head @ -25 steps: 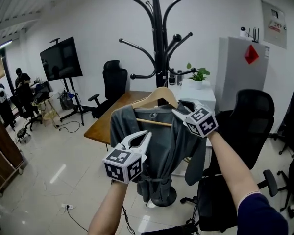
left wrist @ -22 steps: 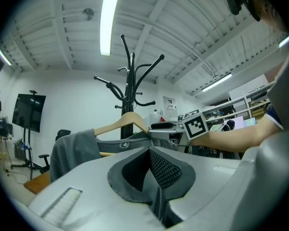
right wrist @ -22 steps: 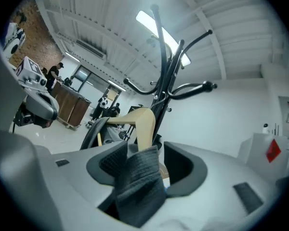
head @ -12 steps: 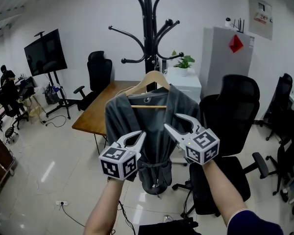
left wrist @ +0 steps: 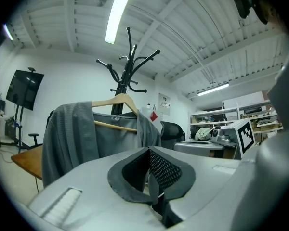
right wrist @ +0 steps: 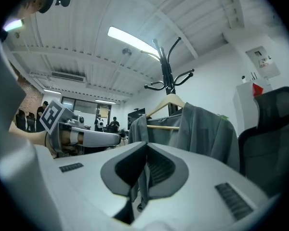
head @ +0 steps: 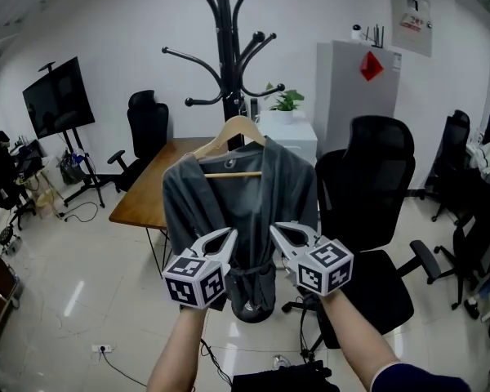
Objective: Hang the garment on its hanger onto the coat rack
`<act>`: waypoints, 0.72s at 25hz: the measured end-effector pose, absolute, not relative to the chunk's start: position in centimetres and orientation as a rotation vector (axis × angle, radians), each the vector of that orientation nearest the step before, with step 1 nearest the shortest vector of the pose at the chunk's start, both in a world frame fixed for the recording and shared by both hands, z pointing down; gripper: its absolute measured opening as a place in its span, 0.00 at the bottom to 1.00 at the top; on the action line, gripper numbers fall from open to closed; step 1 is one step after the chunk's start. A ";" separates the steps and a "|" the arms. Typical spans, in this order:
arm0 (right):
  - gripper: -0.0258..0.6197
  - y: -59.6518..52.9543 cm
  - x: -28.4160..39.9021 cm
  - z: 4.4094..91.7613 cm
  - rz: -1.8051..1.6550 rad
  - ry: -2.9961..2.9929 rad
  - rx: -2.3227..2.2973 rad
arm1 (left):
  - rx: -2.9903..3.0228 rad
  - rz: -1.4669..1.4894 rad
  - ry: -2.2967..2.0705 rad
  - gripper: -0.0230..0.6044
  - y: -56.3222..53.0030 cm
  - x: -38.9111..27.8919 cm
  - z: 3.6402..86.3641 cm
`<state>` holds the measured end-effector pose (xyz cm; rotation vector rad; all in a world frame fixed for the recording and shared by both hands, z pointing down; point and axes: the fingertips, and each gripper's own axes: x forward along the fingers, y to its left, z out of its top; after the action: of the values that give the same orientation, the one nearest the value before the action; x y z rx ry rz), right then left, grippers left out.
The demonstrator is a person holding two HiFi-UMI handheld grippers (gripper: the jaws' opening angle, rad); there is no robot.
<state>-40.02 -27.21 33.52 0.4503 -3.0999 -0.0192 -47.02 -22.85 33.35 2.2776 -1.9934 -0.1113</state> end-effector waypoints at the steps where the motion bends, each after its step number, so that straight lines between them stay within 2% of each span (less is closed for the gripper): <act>1: 0.04 -27.0 -40.2 33.6 -0.007 -3.101 0.434 | 2.274 -0.114 -1.993 0.04 -22.7 -47.0 33.5; 18: 0.04 -24.8 -41.0 32.6 0.040 -3.150 0.354 | 2.232 -0.151 -1.996 0.04 -21.7 -47.9 34.6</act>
<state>-41.00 -24.76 32.63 0.3542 -3.1504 0.0401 -47.87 -21.69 34.61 2.2319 -1.9963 -0.1514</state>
